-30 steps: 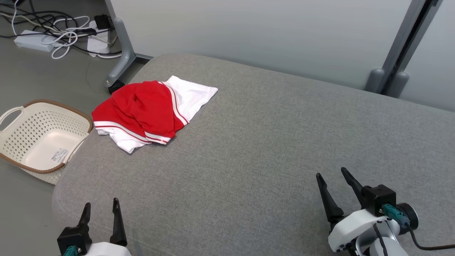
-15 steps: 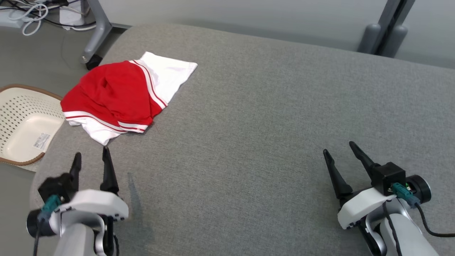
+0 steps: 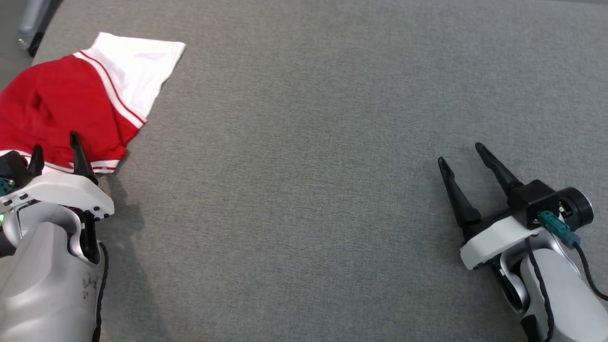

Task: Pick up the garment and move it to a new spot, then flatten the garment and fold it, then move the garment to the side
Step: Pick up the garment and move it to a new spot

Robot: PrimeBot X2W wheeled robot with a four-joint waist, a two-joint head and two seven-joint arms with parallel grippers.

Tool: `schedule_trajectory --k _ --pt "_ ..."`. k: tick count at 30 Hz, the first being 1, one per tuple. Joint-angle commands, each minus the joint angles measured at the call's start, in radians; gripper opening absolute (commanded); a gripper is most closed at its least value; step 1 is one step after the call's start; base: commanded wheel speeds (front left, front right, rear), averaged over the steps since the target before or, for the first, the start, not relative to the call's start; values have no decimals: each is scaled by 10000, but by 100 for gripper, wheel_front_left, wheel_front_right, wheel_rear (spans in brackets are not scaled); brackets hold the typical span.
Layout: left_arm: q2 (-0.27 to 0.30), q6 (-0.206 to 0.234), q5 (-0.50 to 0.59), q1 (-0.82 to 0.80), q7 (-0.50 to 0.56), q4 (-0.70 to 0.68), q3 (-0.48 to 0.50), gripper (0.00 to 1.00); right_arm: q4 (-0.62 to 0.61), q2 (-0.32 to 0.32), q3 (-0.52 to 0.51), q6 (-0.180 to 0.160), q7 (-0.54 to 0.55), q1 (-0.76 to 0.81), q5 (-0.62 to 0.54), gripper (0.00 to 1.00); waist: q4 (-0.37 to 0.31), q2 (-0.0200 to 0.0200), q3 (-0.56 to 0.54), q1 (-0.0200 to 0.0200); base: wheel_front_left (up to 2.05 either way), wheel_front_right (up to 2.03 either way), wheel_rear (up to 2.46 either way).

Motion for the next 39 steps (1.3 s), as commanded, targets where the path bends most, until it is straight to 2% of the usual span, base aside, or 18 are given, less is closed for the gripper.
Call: schedule_trajectory --k 1,5,6,7,8,13,22,33,39 --pt "77 51 -59 -260 17 334 26 100 -147 -103 -34 -3 5 -143 54 100 -406 0 382 0 0 0 0" --pt "395 273 -128 -942 138 1566 101 100 -409 -188 -7 -3 5 -250 42 100 -740 0 611 0 0 0 0" --pt "419 375 -108 -1003 101 1695 101 67 -424 -196 -54 -3 5 -226 41 100 -769 0 618 0 0 0 0" --pt "453 446 -29 -1045 55 1761 49 26 -448 -202 -104 -3 5 -209 48 100 -789 0 618 0 0 0 0" --pt "459 497 -10 -1092 31 1813 34 0 -469 -201 -144 -3 5 -197 65 100 -807 0 608 0 0 0 0" --pt "377 525 210 -1185 -32 1451 -141 0 -347 -122 -325 -3 5 -5 90 100 -790 0 355 0 0 0 0" --pt "-33 63 978 -435 -36 -619 -779 0 99 523 -727 -3 5 374 206 100 -976 0 -730 0 0 0 0" --pt "-884 -508 1251 403 -38 -1704 -1679 0 397 1078 -650 -3 5 514 346 100 -1904 0 -1512 0 0 0 0" --pt "-1121 -843 1261 749 -38 -1783 -2898 0 472 1221 -678 -3 5 537 371 100 -2511 0 -1638 0 0 0 0"
